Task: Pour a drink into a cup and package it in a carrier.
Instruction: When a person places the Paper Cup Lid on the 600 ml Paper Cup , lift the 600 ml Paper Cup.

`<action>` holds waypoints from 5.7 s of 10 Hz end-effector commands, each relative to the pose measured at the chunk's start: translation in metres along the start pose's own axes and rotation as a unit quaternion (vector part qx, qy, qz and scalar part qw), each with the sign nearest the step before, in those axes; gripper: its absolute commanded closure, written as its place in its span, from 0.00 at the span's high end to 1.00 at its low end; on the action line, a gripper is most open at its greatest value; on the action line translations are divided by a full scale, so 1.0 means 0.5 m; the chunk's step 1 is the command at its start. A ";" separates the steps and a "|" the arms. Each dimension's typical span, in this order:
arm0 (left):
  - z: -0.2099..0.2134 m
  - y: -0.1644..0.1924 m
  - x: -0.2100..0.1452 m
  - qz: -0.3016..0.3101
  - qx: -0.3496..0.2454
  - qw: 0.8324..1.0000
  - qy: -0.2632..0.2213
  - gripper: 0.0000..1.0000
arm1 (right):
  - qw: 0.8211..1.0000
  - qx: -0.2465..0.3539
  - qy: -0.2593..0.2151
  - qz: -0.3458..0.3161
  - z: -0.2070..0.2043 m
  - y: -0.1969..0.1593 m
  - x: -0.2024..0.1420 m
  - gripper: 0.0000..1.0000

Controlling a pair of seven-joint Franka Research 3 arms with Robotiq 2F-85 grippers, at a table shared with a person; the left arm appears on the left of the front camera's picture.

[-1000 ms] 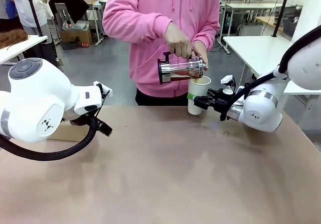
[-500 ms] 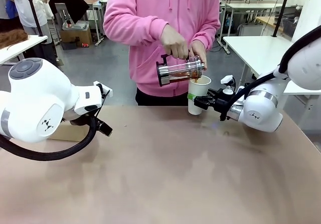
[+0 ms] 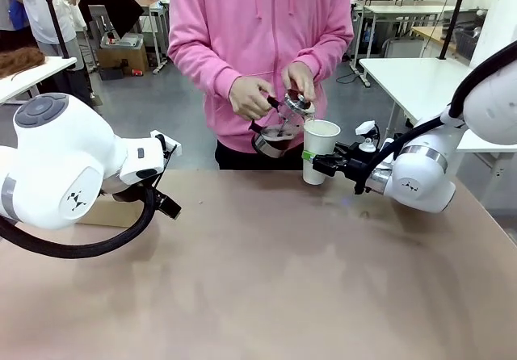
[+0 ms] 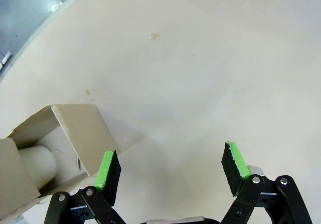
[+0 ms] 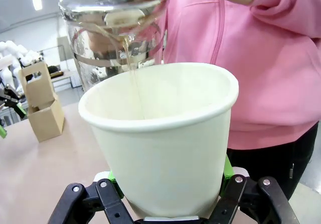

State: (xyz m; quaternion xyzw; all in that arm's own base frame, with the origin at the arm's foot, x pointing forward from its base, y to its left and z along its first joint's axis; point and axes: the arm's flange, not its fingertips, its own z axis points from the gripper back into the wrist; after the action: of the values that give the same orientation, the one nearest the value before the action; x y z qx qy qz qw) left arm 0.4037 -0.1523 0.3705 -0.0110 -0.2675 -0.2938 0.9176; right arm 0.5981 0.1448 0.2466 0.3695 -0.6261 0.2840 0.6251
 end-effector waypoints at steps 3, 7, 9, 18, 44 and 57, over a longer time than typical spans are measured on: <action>0.001 0.000 -0.001 0.000 -0.001 1.000 0.000 1.00 | 1.000 -0.001 0.002 0.002 0.001 0.006 0.009 0.80; 0.001 0.000 -0.001 0.000 -0.001 1.000 0.000 1.00 | 1.000 -0.001 0.002 0.002 0.001 0.006 0.009 0.80; 0.001 0.000 -0.001 0.000 -0.001 1.000 0.000 1.00 | 1.000 -0.001 0.002 0.002 0.001 0.006 0.009 0.80; 0.001 0.000 -0.001 0.000 -0.001 1.000 0.000 1.00 | 1.000 -0.001 0.002 0.002 0.001 0.006 0.009 0.80; 0.001 0.000 -0.001 0.000 -0.001 1.000 0.000 1.00 | 1.000 -0.001 0.002 0.002 0.001 0.006 0.009 0.80; 0.001 0.000 -0.001 0.000 -0.001 1.000 0.000 1.00 | 1.000 -0.001 0.002 0.002 0.001 0.006 0.009 0.80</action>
State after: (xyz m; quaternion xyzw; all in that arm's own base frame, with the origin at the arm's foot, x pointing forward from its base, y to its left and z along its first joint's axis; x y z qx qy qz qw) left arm 0.4037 -0.1523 0.3705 -0.0110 -0.2675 -0.2938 0.9176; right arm 0.5969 0.1428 0.2420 0.3674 -0.6227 0.2827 0.6304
